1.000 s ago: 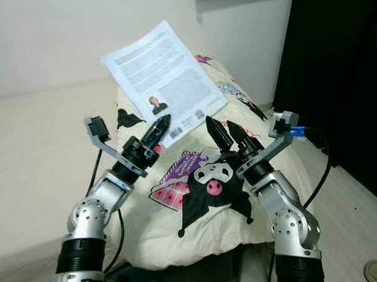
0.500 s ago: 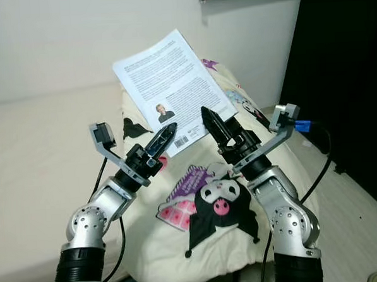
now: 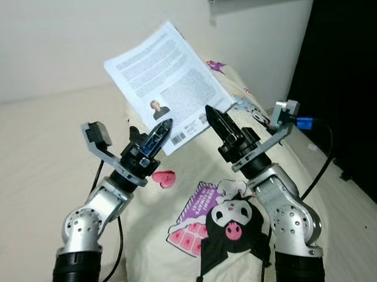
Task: Clean up the room
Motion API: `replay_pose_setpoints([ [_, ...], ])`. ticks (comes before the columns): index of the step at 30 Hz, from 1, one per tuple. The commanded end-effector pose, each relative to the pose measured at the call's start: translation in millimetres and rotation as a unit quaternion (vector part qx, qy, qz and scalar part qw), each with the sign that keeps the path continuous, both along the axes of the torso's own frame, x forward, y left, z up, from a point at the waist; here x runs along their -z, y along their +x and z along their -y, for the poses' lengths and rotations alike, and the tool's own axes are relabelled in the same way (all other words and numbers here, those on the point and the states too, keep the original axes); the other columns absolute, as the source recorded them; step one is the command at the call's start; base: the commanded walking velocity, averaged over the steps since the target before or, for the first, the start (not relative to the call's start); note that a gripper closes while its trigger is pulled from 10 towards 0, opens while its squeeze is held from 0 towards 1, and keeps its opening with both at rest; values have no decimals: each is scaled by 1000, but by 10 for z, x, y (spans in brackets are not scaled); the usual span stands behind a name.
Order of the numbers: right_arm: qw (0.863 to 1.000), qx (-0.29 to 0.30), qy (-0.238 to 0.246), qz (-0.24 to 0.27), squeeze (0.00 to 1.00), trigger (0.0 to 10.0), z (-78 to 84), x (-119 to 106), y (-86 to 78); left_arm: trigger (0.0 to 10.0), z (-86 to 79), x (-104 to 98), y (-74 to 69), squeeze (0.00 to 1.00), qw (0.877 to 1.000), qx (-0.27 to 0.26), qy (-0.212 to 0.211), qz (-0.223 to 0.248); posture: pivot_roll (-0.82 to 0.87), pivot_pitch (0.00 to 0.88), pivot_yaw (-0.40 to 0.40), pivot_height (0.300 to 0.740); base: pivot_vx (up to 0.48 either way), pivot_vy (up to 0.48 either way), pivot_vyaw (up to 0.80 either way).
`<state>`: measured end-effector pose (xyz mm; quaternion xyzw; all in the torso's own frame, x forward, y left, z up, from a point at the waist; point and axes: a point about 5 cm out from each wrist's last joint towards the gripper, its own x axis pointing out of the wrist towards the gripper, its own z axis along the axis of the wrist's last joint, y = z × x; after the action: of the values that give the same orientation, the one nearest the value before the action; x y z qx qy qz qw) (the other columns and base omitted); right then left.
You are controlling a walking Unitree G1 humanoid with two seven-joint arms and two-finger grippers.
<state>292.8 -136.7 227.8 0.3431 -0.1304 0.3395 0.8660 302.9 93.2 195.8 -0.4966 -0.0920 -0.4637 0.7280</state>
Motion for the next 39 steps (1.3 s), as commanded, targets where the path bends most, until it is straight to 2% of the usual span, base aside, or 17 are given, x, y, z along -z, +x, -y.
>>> replay_pose_setpoints([
  [1,1000,10,-9,3,0,0,23,-46,10,10000,77,-47,-59,0,999,29,-12,19,-54,0,19,596,0,0,0],
  [7,1000,6,-10,20,0,0,20,-70,-17,10000,85,-52,-65,0,999,35,-12,20,-54,0,19,616,0,0,0],
  [18,1000,-7,-15,21,0,0,-7,-69,-33,10000,113,-19,-98,0,999,43,10,12,-54,0,19,646,0,0,0],
  [21,1000,-13,-19,21,0,0,-24,-61,-42,10000,114,-23,-116,0,999,45,23,14,-53,0,13,656,0,0,0],
  [23,999,-18,-22,22,0,0,-41,-53,-49,10000,103,-2,-106,0,998,37,53,10,-53,0,14,666,-135,0,0],
  [26,999,-21,-23,22,0,0,-51,-51,-53,10000,95,16,-88,0,997,30,73,7,-53,0,13,676,-378,0,0],
  [34,999,-27,-25,24,0,0,-66,-55,-60,10000,97,25,-94,0,997,36,64,6,-55,0,11,701,-480,0,0],
  [39,999,-29,-27,25,0,0,-68,-60,-63,10000,66,46,-111,0,999,37,32,2,-56,0,9,721,-181,0,0],
])
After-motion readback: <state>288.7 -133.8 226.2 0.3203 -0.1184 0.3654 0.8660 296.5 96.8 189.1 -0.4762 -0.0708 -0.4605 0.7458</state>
